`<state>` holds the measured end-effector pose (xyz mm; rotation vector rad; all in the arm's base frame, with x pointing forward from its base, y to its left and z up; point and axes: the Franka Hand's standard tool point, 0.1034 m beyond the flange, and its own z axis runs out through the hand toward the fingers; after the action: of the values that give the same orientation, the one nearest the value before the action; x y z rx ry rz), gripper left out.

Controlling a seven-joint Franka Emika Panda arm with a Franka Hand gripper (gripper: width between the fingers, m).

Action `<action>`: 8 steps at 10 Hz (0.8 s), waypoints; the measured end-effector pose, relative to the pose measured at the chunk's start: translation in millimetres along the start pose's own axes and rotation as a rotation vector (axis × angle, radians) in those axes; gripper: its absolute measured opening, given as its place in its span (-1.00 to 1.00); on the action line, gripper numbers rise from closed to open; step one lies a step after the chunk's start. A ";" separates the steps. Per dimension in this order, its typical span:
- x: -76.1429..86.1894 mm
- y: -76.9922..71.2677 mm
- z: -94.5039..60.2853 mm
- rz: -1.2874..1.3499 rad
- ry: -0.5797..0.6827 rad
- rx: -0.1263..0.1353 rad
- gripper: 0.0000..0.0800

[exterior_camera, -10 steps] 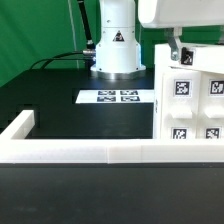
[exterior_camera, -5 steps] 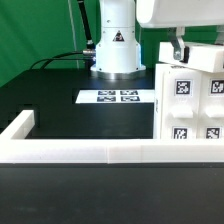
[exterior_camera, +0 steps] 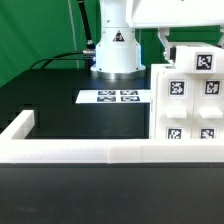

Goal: Assemble cabinet

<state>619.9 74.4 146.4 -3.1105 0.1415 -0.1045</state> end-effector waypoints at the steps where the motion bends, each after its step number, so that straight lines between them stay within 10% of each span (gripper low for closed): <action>1: 0.4 0.1 0.0 0.108 0.003 0.000 0.38; 8: -1.6 -6.6 0.8 0.618 -0.002 0.000 0.38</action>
Offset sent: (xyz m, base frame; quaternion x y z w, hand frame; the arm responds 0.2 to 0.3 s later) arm -0.0043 -0.0006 0.0006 -0.0178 0.0073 0.2376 0.9712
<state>619.0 81.1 145.6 -2.9032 1.0737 -0.0840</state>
